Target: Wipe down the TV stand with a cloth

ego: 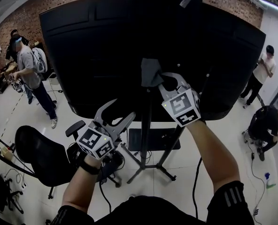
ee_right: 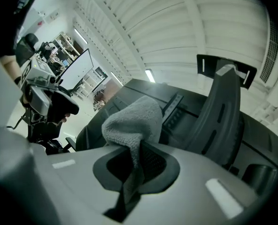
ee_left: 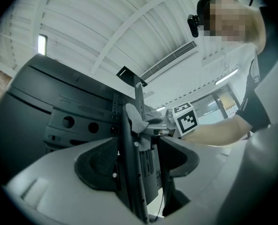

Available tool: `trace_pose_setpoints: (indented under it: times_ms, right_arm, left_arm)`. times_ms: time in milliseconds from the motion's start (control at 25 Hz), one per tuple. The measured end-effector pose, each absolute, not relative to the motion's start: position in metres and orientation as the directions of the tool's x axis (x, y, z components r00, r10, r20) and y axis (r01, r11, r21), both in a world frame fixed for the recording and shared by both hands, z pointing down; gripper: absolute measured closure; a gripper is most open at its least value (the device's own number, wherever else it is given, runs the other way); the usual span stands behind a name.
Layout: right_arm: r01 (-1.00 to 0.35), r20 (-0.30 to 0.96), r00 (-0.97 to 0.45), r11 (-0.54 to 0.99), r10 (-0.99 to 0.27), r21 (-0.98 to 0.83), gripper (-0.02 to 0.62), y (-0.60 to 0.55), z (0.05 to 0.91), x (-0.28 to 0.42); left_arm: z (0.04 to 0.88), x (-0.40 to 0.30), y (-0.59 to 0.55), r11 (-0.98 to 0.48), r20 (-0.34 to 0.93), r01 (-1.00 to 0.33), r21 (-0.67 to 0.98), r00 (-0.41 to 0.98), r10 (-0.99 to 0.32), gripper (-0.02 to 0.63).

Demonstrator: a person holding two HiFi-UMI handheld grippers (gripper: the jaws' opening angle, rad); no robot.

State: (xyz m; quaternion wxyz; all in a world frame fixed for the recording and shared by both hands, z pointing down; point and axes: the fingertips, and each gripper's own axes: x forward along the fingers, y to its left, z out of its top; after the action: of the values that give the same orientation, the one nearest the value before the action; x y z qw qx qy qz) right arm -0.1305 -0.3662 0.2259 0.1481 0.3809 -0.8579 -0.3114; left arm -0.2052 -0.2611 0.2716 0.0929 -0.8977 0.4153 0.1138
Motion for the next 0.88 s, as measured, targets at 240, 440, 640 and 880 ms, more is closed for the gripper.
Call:
trace_pose_setpoints:
  times_ms: [240,440,640,880]
  right_arm:
    - [-0.456,0.107,-0.673,0.524,-0.732,0.719,0.584,-0.358,0.279,-0.135]
    - [-0.438,0.168,-0.685,0.585,-0.709,0.682,0.584,-0.356,0.329,-0.137]
    - [-0.477,0.218,-0.68,0.648,-0.7,0.594,0.584,-0.363,0.381,-0.134]
    - [-0.51,0.284,-0.67,0.703,-0.686,0.495,0.584,-0.375,0.45,-0.129]
  left_arm:
    - [0.297,-0.198,-0.268,-0.656,-0.244,-0.754,-0.037,0.643,-0.726,0.304]
    - [0.329,-0.189,-0.276,-0.67,-0.202,-0.742,-0.006,0.657,-0.726,0.304]
    - [0.383,-0.186,-0.289,-0.687,-0.142,-0.727,0.027,0.677,-0.722,0.304]
    - [0.448,-0.178,-0.308,-0.688,-0.049,-0.72,0.095,0.687,-0.725,0.302]
